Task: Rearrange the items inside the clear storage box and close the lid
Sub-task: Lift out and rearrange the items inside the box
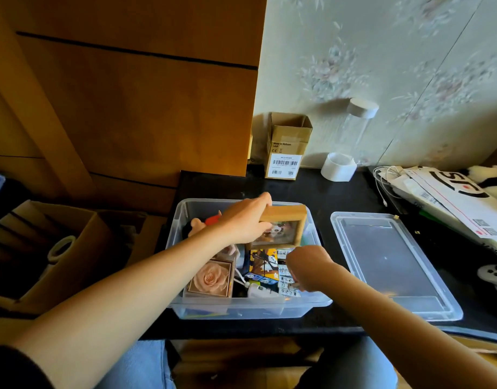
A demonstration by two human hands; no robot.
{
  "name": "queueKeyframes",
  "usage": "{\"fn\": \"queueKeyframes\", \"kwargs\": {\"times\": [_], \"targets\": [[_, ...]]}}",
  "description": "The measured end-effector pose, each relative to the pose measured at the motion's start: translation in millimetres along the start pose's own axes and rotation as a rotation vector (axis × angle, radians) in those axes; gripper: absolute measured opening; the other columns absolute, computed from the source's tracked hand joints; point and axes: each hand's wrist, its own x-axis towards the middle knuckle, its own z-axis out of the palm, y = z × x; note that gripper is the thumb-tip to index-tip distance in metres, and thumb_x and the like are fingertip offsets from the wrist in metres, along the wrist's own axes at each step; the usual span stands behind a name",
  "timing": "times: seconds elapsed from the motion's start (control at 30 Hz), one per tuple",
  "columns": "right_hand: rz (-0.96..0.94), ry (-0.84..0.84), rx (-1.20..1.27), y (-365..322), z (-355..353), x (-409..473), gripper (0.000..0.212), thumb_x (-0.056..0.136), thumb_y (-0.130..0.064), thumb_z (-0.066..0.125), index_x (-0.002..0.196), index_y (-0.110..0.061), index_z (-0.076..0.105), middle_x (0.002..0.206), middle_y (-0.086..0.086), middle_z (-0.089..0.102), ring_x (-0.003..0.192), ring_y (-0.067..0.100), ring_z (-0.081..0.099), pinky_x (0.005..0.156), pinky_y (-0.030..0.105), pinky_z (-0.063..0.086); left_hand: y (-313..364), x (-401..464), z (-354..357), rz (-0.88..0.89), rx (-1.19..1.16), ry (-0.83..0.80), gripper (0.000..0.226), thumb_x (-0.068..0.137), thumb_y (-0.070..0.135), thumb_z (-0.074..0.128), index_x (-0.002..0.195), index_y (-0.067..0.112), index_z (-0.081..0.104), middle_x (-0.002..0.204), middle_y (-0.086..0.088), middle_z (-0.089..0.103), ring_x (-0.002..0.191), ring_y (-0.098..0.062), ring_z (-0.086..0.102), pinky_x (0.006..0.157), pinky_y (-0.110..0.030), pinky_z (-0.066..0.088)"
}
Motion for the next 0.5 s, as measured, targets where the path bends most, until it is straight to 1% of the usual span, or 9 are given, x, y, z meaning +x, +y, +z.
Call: {"fn": "queueKeyframes", "kwargs": {"times": [0.03, 0.07, 0.13, 0.23, 0.3, 0.37, 0.43, 0.47, 0.5], "targets": [[-0.017, -0.035, -0.022, -3, 1, 5, 0.020, 0.088, -0.016, 0.060, 0.107, -0.010, 0.059, 0.095, 0.003, 0.061, 0.089, 0.019, 0.061, 0.066, 0.026, 0.040, -4, -2, -1, -0.003, -0.018, 0.000, 0.023, 0.091, 0.026, 0.059, 0.101, 0.024, 0.038, 0.095, 0.001, 0.055, 0.080, -0.020, 0.054, 0.064, -0.034, 0.044], [-0.031, -0.079, -0.038, -6, 2, 9, 0.023, 0.087, -0.015, 0.061, 0.109, -0.009, 0.059, 0.092, 0.003, 0.057, 0.090, 0.020, 0.061, 0.066, 0.026, 0.040, -8, -3, -1, -0.007, -0.037, 0.004, 0.023, 0.091, 0.024, 0.059, 0.103, 0.024, 0.039, 0.097, 0.002, 0.055, 0.082, -0.019, 0.055, 0.065, -0.033, 0.045], [-0.042, -0.175, -0.045, -11, 5, 18, 0.032, 0.083, -0.013, 0.065, 0.114, -0.007, 0.057, 0.092, 0.002, 0.054, 0.097, 0.022, 0.062, 0.068, 0.028, 0.041, -12, -5, 0, -0.005, -0.065, 0.027, 0.023, 0.091, 0.023, 0.059, 0.104, 0.024, 0.040, 0.097, 0.006, 0.053, 0.083, -0.017, 0.054, 0.063, -0.029, 0.041], [-0.058, -0.261, -0.044, -14, 8, 32, 0.044, 0.081, -0.012, 0.068, 0.123, -0.009, 0.054, 0.111, 0.005, 0.061, 0.103, 0.023, 0.061, 0.072, 0.030, 0.044, -14, -1, 3, 0.008, -0.075, 0.044, 0.023, 0.091, 0.022, 0.059, 0.105, 0.025, 0.042, 0.095, 0.009, 0.051, 0.083, -0.015, 0.052, 0.061, -0.026, 0.037], [-0.082, -0.308, -0.042, -14, 9, 37, 0.049, 0.079, -0.012, 0.069, 0.125, -0.009, 0.053, 0.116, 0.007, 0.060, 0.103, 0.025, 0.060, 0.072, 0.031, 0.044, -16, 4, 3, 0.016, -0.066, 0.037, 0.024, 0.091, 0.022, 0.059, 0.108, 0.025, 0.043, 0.095, 0.010, 0.049, 0.084, -0.015, 0.051, 0.063, -0.028, 0.037], [-0.127, -0.387, -0.043, -12, 9, 40, 0.045, 0.077, -0.008, 0.070, 0.119, -0.006, 0.057, 0.113, 0.008, 0.062, 0.097, 0.026, 0.060, 0.072, 0.034, 0.046, -17, 8, 3, 0.025, -0.059, 0.030, 0.025, 0.090, 0.023, 0.060, 0.110, 0.024, 0.045, 0.094, 0.010, 0.049, 0.083, -0.016, 0.051, 0.063, -0.029, 0.037], [-0.176, -0.467, -0.036, -11, 13, 44, 0.022, 0.076, -0.001, 0.067, 0.098, 0.001, 0.062, 0.098, 0.010, 0.061, 0.089, 0.029, 0.057, 0.071, 0.034, 0.045, -18, 12, 3, 0.042, -0.070, 0.020, 0.025, 0.090, 0.023, 0.060, 0.111, 0.025, 0.046, 0.093, 0.009, 0.048, 0.081, -0.016, 0.050, 0.059, -0.027, 0.034], [-0.190, -0.478, -0.029, -11, 17, 46, 0.014, 0.077, 0.002, 0.065, 0.091, 0.003, 0.062, 0.093, 0.010, 0.059, 0.088, 0.029, 0.056, 0.070, 0.033, 0.044, -19, 13, 4, 0.053, -0.076, 0.017, 0.025, 0.090, 0.023, 0.060, 0.111, 0.025, 0.047, 0.092, 0.010, 0.048, 0.080, -0.015, 0.050, 0.057, -0.026, 0.032], [-0.197, -0.470, -0.018, -11, 22, 47, 0.015, 0.078, 0.002, 0.064, 0.093, 0.004, 0.063, 0.095, 0.011, 0.058, 0.089, 0.029, 0.057, 0.072, 0.032, 0.045, -19, 15, 5, 0.062, -0.081, 0.013, 0.025, 0.090, 0.023, 0.060, 0.111, 0.025, 0.048, 0.092, 0.010, 0.049, 0.080, -0.015, 0.049, 0.057, -0.026, 0.031]]}}
